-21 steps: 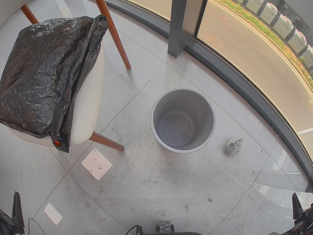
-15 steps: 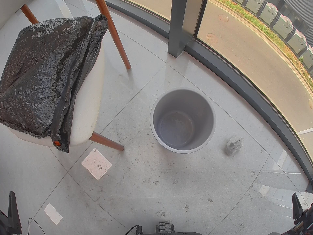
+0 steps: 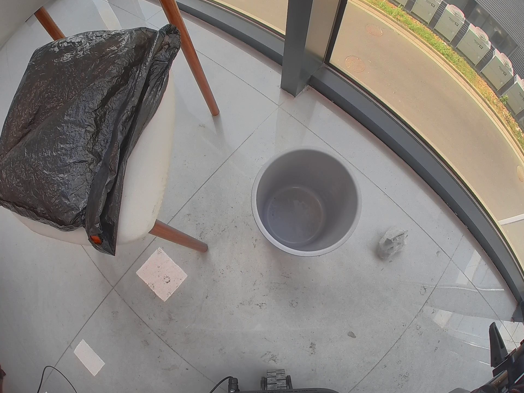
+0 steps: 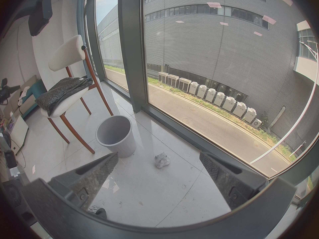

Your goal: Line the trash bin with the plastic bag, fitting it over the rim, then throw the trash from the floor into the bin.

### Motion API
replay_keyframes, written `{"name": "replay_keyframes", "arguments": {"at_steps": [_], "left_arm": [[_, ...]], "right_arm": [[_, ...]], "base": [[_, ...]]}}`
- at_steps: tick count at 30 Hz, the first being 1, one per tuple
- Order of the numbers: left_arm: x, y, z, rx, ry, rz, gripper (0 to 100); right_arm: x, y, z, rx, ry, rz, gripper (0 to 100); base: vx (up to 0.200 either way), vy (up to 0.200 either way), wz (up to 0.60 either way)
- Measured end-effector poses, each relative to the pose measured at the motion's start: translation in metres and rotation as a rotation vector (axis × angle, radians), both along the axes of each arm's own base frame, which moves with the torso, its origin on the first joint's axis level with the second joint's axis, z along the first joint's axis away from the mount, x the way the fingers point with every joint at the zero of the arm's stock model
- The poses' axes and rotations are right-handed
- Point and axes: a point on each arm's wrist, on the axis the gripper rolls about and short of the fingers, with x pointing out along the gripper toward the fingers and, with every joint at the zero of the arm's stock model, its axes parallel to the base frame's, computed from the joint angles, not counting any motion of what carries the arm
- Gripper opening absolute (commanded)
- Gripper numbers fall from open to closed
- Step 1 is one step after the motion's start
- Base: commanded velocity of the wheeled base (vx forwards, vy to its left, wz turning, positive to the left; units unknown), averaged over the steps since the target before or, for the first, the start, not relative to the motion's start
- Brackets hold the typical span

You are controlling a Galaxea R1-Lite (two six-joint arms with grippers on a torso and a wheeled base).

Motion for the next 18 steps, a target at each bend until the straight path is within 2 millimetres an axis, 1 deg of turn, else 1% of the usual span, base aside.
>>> {"name": "replay_keyframes", "arguments": {"at_steps": [4,8,12,14,18], "left_arm": [[0.021,-0.001,0.034,-0.084,0.099,-0.051,100],[0.051,-0.003,0.059,-0.209,0.21,-0.107,100],[0.081,-0.007,0.077,-0.281,0.297,-0.146,100],[0.094,-0.008,0.083,-0.29,0.331,-0.155,100],[0.114,-0.011,0.093,-0.266,0.361,-0.157,100]], "right_arm": [[0.0,0.0,0.0,0.0,0.0,0.0,100],[0.0,0.0,0.0,0.0,0.0,0.0,100],[0.0,0.0,0.0,0.0,0.0,0.0,100],[0.0,0.0,0.0,0.0,-0.001,0.0,100],[0.0,0.0,0.0,0.0,0.0,0.0,100]], "base": [[0.0,0.0,0.0],[0.0,0.0,0.0],[0.0,0.0,0.0],[0.0,0.0,0.0],[0.0,0.0,0.0]]}}
